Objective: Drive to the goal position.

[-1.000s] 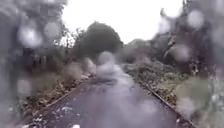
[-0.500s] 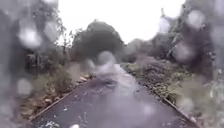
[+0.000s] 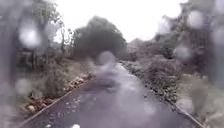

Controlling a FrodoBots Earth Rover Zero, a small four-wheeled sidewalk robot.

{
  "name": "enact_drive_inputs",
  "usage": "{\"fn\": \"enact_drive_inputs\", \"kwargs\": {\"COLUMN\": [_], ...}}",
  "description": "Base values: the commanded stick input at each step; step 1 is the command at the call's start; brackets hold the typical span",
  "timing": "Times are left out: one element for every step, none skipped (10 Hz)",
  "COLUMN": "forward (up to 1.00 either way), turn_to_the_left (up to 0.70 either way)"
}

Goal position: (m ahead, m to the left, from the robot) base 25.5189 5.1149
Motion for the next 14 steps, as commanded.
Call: {"fn": "enact_drive_inputs", "kwargs": {"forward": [0.85,0.85,0.85,0.85,0.85,0.85,0.85,0.85,0.85,0.85,0.85,0.85,0.85,0.85], "turn_to_the_left": [-0.10,-0.22,-0.34,-0.34,-0.27,-0.13,0.00,0.00,0.00,0.00,0.00,0.00,0.00,0.00]}}
